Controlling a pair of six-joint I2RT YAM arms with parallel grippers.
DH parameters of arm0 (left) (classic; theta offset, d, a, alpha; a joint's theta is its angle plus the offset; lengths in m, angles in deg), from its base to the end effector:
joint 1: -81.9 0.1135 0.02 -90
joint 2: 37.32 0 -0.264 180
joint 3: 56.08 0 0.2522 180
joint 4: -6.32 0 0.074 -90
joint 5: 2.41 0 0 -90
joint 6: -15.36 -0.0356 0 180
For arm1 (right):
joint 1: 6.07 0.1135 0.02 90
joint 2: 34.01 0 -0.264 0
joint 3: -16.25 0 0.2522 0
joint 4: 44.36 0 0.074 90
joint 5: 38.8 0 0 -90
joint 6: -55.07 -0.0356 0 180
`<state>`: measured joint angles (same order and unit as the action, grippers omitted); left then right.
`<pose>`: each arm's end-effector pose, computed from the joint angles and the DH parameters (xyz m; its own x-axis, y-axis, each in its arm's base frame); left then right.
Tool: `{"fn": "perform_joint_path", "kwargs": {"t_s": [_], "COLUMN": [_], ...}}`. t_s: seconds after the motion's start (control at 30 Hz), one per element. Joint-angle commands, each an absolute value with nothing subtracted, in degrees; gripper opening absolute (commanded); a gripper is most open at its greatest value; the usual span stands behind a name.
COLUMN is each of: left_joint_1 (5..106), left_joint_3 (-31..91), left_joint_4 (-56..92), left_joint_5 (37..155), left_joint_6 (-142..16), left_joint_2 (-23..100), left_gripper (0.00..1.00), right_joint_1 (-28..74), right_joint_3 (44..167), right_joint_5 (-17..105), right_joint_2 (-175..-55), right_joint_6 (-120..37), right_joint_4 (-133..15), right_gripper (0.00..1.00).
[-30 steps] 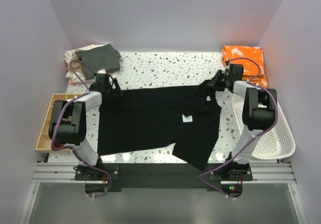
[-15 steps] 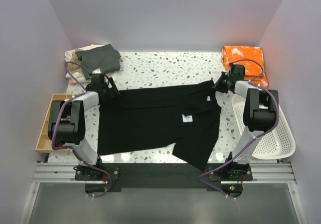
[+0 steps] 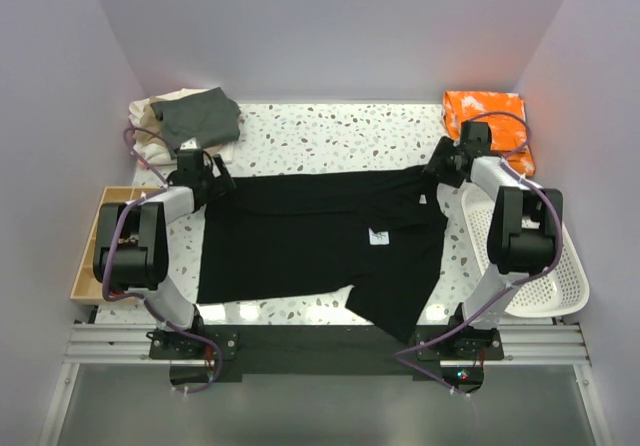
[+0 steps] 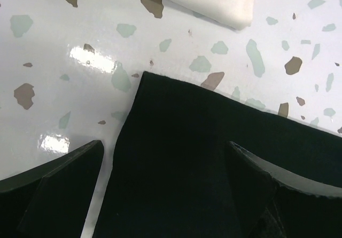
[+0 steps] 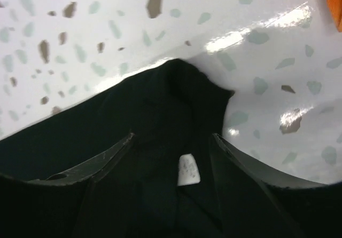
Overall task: Fold and stack the t-shirts
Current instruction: Fold the flattened tshirt in 1/3 of the way
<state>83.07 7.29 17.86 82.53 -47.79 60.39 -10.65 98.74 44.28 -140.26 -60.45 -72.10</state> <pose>0.3397 0.0101 0.1543 -0.6034 -0.4623 -0.6497 -0.3971 0.8808 -0.2579 0.3919 -0.0271 0.1798 -0.7021 0.4853 -0.5212 0.3402 0.8715 0.3533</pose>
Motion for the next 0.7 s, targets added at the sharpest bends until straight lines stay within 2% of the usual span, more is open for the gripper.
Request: {"fn": "perform_joint_path", "kwargs": {"t_s": [0.0,0.03,0.07,0.1,0.47,0.67], "left_joint_1": [82.4,80.4,78.7,77.7,61.2,55.1], "left_joint_3": [5.9,5.9,5.9,6.2,3.6,2.0], "left_joint_4": [14.0,14.2,14.3,14.5,15.0,13.1], "left_joint_5": [83.9,83.4,83.0,82.8,87.2,90.7], "left_joint_6": [-47.8,-47.8,-47.8,-47.8,-45.3,-43.9], "left_joint_2": [55.0,53.1,52.3,50.7,45.6,46.3], "left_gripper": [1.00,1.00,1.00,1.00,1.00,1.00], "right_joint_1": [-6.3,-4.2,-3.3,-1.5,5.0,10.6], "right_joint_3": [101.6,101.7,101.6,100.9,85.4,80.6], "right_joint_5": [47.5,48.1,49.5,49.4,41.0,42.1], "right_joint_2": [-129.4,-128.5,-127.7,-126.2,-112.1,-108.8], "right_joint_6": [-58.9,-58.5,-58.7,-58.8,-63.8,-67.3], "right_joint_4": [-76.8,-77.9,-79.9,-80.6,-82.8,-82.6], "right_gripper": [0.61,0.63,0.69,0.69,0.66,0.63]}}
